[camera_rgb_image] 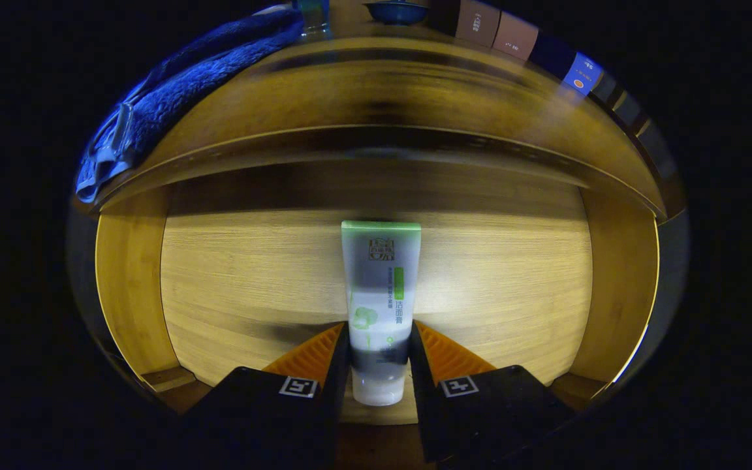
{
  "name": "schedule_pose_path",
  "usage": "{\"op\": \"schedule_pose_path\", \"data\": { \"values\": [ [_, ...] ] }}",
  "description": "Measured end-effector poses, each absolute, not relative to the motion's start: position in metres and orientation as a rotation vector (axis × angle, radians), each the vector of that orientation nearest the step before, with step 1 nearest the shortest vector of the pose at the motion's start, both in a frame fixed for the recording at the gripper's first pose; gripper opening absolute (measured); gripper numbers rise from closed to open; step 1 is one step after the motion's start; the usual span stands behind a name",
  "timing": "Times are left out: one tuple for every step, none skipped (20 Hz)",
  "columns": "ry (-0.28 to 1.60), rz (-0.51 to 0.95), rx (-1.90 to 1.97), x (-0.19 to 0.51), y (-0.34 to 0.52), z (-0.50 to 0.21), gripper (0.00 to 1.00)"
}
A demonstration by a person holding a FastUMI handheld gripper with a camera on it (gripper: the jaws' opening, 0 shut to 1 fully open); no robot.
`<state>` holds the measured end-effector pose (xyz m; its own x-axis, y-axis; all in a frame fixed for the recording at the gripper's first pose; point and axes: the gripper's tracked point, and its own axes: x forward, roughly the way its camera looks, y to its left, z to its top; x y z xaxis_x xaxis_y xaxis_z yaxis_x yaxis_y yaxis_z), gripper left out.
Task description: Pull open the drawer, take out the items inside it, and place them on the countertop above the cabinet.
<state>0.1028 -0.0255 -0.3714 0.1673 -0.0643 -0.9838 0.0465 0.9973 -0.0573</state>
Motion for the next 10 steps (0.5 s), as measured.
{"op": "schedule_pose_path", "data": {
  "values": [
    [1.393, -0.075, -0.013, 0.103, -0.025, -0.372, 0.54],
    [1.392, -0.073, -0.01, 0.103, -0.025, -0.371, 0.45],
    [1.386, -0.069, -0.003, 0.104, -0.023, -0.368, 0.45],
    [1.374, -0.067, 0.004, 0.105, -0.022, -0.366, 0.45],
    [1.352, -0.069, 0.006, 0.107, -0.022, -0.361, 0.45],
    [1.32, -0.069, 0.008, 0.11, -0.022, -0.356, 0.45],
    [1.304, -0.061, 0.005, 0.112, -0.021, -0.35, 0.45],
    [1.298, -0.047, 0.009, 0.112, -0.019, -0.347, 0.45],
    [1.293, -0.036, 0.019, 0.113, -0.019, -0.345, 0.45],
    [1.287, -0.032, 0.031, 0.114, -0.02, -0.343, 0.45]
  ]
}}
